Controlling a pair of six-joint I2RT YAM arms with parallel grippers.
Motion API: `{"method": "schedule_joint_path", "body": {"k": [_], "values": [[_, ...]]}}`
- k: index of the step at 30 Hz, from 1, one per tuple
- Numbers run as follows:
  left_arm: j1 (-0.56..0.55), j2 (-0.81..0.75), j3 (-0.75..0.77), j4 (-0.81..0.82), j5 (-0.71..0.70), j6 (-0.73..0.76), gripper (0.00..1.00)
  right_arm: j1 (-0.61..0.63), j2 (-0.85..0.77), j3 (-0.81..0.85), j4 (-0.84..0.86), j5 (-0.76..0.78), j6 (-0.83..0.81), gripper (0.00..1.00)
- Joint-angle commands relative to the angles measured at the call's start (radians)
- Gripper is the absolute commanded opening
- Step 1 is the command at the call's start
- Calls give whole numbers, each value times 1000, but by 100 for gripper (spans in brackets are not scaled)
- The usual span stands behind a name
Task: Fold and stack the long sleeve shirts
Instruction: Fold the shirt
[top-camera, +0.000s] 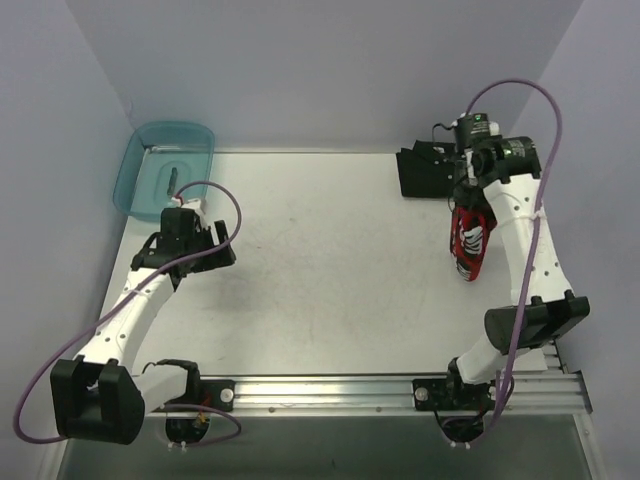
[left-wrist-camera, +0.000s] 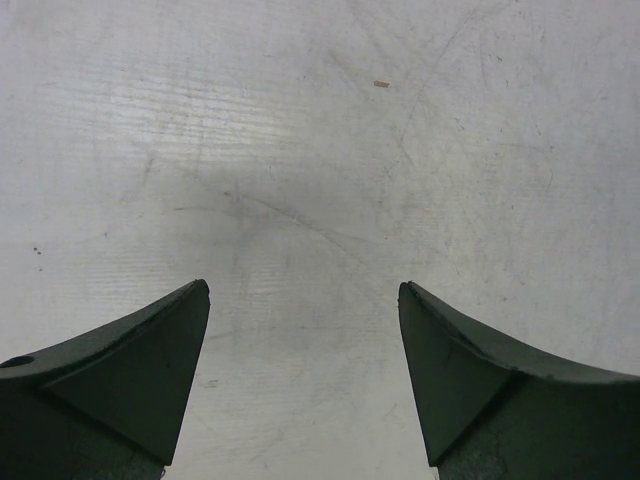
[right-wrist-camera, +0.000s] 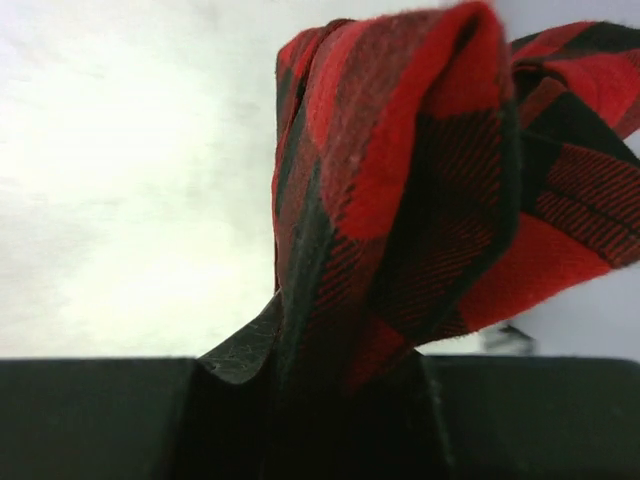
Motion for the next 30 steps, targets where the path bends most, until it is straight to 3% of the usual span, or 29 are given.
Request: {"method": "schedule_joint_path", "body": {"k": [1,6,12,21,22,29,30], "values": [[14,-24,20,37,43,17,85,108,149,-29,-309,375,-43,0],[25,-24,18,37,44,17,86,237,427,-146,-328,533,108,0],[39,-23,18,39,47,17,85,452,742,-56,-347,542,216,0],[62,-21,17,42,67,9,86,634,922,89,-377,470,311,0],[65,-21,15,43,69,8,86,644,930,95,-377,472,325,3],[74,-26,11,52,87,2,86,737,939,188,-371,430,323,52],[76,-30,11,54,87,0,86,749,930,216,-355,423,311,55]]}}
